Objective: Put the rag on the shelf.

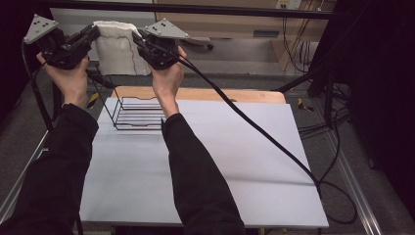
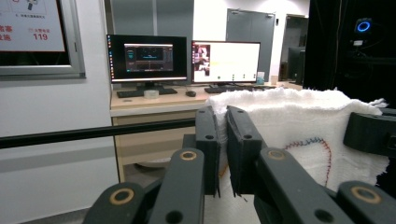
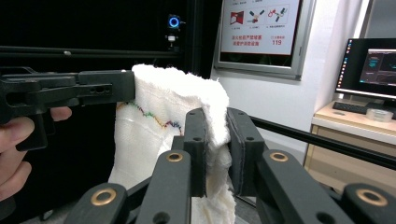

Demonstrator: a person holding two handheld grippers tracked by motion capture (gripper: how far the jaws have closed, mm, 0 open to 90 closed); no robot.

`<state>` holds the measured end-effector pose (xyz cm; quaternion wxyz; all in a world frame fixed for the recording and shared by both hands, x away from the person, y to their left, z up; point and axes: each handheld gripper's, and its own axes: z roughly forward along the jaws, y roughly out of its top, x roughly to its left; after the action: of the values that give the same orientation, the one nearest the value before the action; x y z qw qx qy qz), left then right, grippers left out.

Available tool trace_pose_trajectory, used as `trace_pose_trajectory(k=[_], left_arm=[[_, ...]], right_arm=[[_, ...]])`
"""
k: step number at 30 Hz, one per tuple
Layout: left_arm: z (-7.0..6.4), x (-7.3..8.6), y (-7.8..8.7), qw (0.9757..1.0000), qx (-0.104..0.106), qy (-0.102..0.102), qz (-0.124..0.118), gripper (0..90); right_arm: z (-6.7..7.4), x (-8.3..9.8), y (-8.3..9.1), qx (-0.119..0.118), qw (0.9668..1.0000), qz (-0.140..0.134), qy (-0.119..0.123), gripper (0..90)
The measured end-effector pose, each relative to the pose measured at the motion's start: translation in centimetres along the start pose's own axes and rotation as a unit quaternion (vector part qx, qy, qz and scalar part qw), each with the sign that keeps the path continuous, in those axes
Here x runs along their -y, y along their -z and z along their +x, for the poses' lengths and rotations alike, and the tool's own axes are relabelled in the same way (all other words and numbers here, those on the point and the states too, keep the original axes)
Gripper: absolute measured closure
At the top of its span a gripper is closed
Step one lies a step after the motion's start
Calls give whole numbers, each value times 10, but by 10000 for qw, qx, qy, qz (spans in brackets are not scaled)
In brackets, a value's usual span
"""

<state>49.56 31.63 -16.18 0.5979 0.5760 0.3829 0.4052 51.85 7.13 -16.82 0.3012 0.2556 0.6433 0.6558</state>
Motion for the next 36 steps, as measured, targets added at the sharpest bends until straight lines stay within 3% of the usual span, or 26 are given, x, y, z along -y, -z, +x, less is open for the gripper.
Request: trace_pose_trajectory(k=[6, 10, 13, 17, 21, 28, 36], left_arm=[[4, 2, -7, 10000, 5, -3, 35, 837], [6, -2, -11, 9999, -43, -125, 65, 836], [8, -1, -14, 9999, -41, -42, 110, 836], [10, 4, -15, 9998, -48, -63, 183, 836], [14, 12, -16, 9998, -13, 42, 208, 835], [18, 20, -18, 9993, -30, -6, 369, 836], [22, 32, -11, 9991, 24, 16, 416, 836]], right_arm=[[-5, 3, -7, 19, 10000, 60, -33, 791], [-8, 2, -12, 34, 10000, 58, -60, 790], [-8, 1, -15, 39, 10000, 82, -37, 790], [-10, 3, -17, 44, 9999, 148, -49, 789], [-10, 8, -21, 43, 9997, 252, -37, 789], [-9, 16, -27, 31, 9992, 387, -74, 789], [-6, 25, -28, -17, 9988, 486, -57, 788]])
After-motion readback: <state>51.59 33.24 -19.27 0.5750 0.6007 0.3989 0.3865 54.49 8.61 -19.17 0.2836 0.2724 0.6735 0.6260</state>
